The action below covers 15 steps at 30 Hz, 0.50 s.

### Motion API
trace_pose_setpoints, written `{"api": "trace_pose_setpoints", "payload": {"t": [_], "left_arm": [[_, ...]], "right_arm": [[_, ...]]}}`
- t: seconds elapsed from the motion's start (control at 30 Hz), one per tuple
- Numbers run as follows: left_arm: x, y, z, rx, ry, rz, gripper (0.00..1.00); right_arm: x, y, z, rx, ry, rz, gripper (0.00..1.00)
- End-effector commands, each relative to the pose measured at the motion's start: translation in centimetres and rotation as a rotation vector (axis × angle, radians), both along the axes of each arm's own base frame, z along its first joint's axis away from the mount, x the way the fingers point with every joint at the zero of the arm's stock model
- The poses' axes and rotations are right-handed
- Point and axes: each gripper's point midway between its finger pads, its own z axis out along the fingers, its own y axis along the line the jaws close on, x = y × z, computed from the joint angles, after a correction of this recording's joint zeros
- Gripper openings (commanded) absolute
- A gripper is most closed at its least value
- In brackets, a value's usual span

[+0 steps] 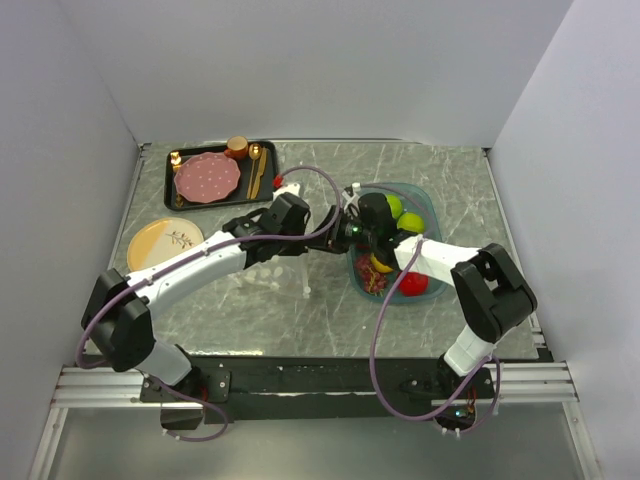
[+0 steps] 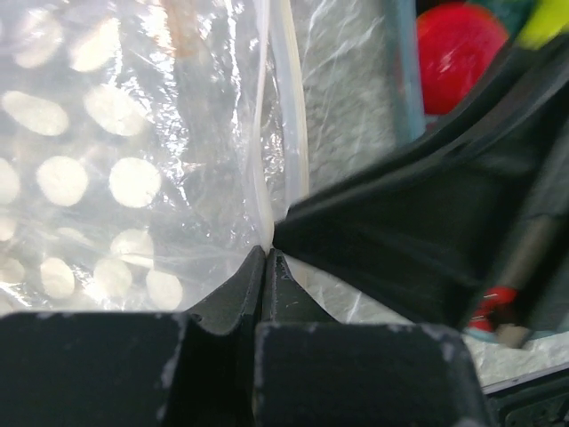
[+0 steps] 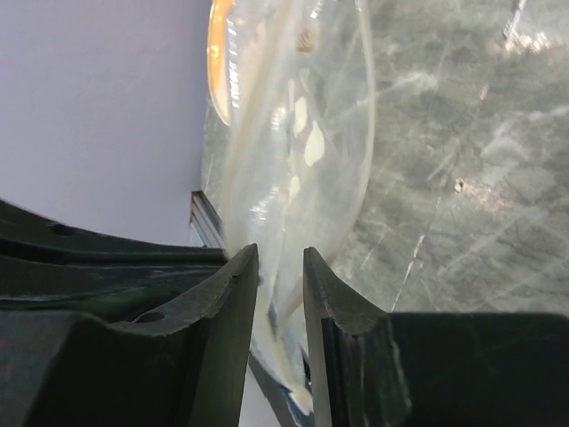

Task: Place the food in the zip-top bag and seal the zipper
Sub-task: Open the zipper of the food storage bag.

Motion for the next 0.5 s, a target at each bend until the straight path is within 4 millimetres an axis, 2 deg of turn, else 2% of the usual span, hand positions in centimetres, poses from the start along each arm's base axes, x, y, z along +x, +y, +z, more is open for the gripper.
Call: {"api": "trace_pose_setpoints", "payload": {"t": [0.0, 0.1, 0.27, 0.33, 0.43, 0.47], "left_arm": [[1.4, -1.0, 5.0, -0.122, -0.130, 0.026, 0.01], [1.2, -1.1, 4.8, -0.133, -0.130, 0.017, 0.01], [1.3, -1.4, 5.3, -0.146, -0.137, 0.008, 0.01], [1.5, -1.5, 5.4, -0.144, -0.142, 0.014, 0.01], [1.8, -1.1, 5.8, -0.133, -0.152, 0.037, 0.01], [2.0, -0.4, 6.0, -0.105, -0.161, 0.059, 0.01]], "right_arm": [[-0.5, 0.4, 2.2, 0.063, -0.041, 0.019, 0.35], [0.0, 0.7, 2.7, 0.044, -0.060, 0.035, 0.35], [-0.8, 1.5, 2.0, 0.055, -0.027, 0.103, 0.35], [-1.3, 1.5, 1.2, 0.034, -0.019, 0.122, 0.35], [-1.4, 0.6, -1.3, -0.063, 0.018, 0.090, 0.35], [-1.6, 0.0, -2.4, -0.107, 0.050, 0.072, 0.35]]}}
